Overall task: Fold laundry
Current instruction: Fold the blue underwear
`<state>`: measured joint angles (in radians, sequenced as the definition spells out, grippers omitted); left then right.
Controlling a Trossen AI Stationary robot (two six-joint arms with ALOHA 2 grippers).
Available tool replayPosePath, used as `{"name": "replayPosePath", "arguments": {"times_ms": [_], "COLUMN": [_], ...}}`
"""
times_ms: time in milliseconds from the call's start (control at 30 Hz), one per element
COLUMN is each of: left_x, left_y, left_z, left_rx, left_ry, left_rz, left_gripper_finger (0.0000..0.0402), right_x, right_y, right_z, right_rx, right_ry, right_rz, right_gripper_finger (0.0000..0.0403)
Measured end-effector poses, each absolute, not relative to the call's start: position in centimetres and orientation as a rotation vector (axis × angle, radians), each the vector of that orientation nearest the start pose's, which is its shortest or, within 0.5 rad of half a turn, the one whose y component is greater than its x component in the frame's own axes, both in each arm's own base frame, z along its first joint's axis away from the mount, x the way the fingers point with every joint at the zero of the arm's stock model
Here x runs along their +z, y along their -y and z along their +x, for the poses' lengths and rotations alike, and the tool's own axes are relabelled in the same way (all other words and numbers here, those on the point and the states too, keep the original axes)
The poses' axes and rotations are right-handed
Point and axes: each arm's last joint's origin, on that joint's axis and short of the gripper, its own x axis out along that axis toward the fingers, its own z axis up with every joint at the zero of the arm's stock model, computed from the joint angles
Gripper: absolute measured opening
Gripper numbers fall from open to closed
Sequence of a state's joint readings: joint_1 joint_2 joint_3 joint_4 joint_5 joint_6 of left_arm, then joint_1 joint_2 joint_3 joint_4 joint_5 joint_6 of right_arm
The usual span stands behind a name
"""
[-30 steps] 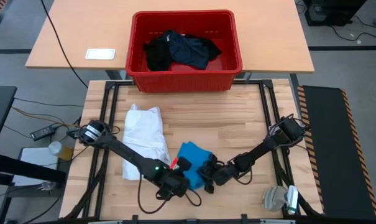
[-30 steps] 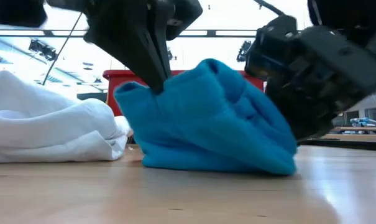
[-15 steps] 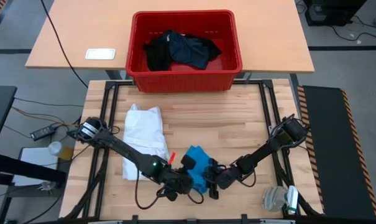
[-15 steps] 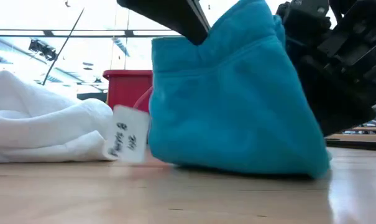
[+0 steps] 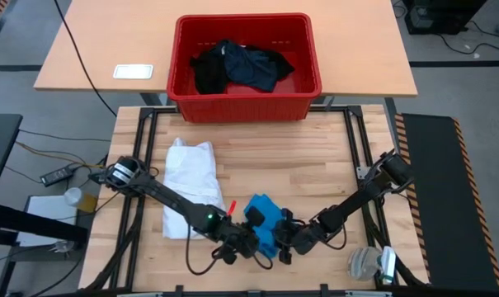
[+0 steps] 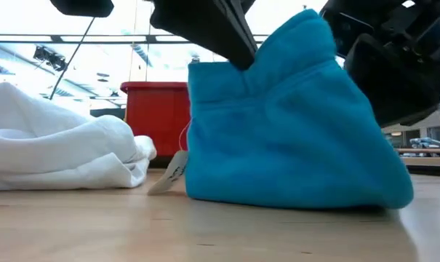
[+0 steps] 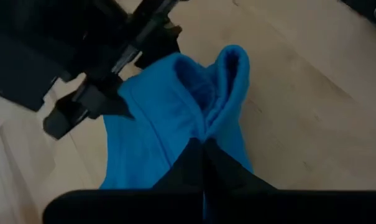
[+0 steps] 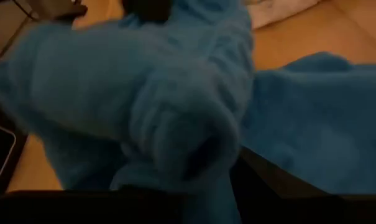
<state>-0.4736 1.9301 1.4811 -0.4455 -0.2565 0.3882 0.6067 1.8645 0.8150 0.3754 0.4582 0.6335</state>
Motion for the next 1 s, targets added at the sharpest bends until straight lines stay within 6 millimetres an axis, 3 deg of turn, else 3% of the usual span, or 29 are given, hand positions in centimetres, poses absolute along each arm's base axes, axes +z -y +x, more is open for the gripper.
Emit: {"name": "replayPosePath", "arguments": {"times_ms": [200,533,800,1000], "left_x": [22.4,22.2,22.3,22.3], "left_y": [18.5,18.5,18.2,18.2], "left_z": [37.7,37.5,37.7,37.6], "left_rx": [-0.367,-0.381,-0.329,-0.332], "left_ry": [-0.794,-0.814,-0.815,-0.822], "left_rz": [0.683,0.684,0.638,0.642], "left_gripper_finger": [0.0000,0.0000,0.0000,0.0000], "right_x": [11.5,11.9,12.8,13.2], "right_y": [-18.7,-17.9,-19.9,-19.6], "right_z": [28.9,27.9,27.6,26.4], "right_rx": [0.020,-0.127,0.008,-0.067], "right_ry": [-0.630,-0.687,-0.603,-0.686], "right_rz": [0.296,0.264,0.266,0.301], "right_gripper_finger": [0.0121,0.0121,0.0121,0.0121]}}
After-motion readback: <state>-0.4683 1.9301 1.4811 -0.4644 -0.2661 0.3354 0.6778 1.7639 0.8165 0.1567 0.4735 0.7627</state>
